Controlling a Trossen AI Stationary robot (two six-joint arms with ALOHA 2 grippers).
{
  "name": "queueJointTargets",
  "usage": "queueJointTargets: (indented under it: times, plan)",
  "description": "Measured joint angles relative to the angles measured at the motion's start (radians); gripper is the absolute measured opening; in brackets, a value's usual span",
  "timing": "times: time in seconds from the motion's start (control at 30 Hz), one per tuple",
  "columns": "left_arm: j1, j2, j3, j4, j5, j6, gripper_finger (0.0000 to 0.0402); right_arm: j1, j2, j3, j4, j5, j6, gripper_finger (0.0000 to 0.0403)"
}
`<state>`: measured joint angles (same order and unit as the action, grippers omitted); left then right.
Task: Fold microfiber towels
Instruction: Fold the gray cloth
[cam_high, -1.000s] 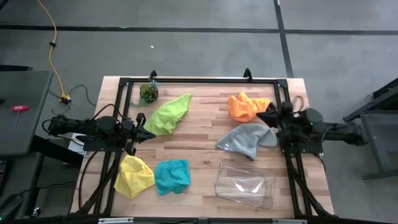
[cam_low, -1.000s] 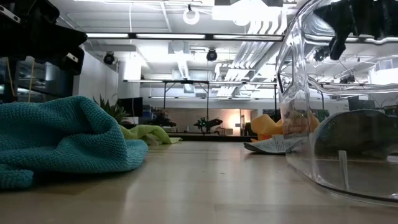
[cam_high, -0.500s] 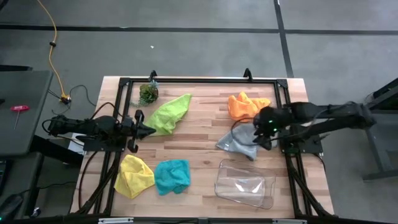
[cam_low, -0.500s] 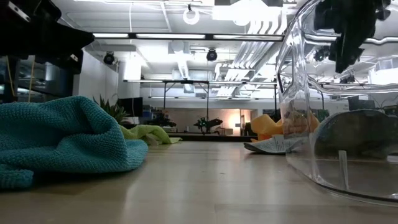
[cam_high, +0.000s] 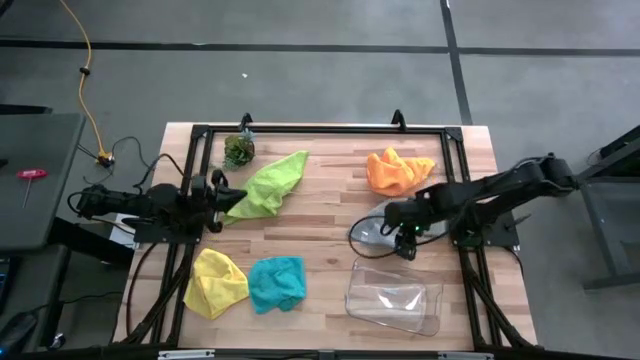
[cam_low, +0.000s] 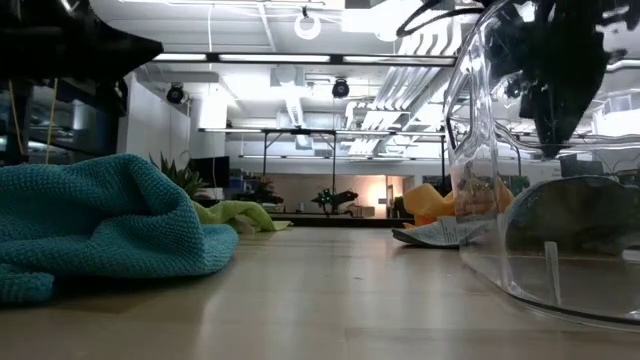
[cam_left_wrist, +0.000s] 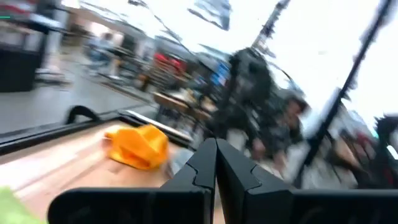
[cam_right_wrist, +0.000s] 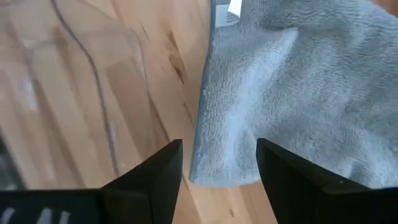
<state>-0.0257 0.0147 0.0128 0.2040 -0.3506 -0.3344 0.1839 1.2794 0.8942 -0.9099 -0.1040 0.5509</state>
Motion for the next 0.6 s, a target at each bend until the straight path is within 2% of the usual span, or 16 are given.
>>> queueJointTargets:
  times: [0.2, 0.6]
  plan:
    - [0.000, 0.026, 0.000, 0.076, -0.055, -0.037, 0.0000, 0.060, 0.078, -0.001, 0.014, 0.084, -0.008, 0.0197]
    - [-0.001, 0.205, 0.000, 0.171, -0.055, -0.030, 0.0000, 0.104, 0.172, -0.001, 0.023, 0.117, 0.010, 0.0197]
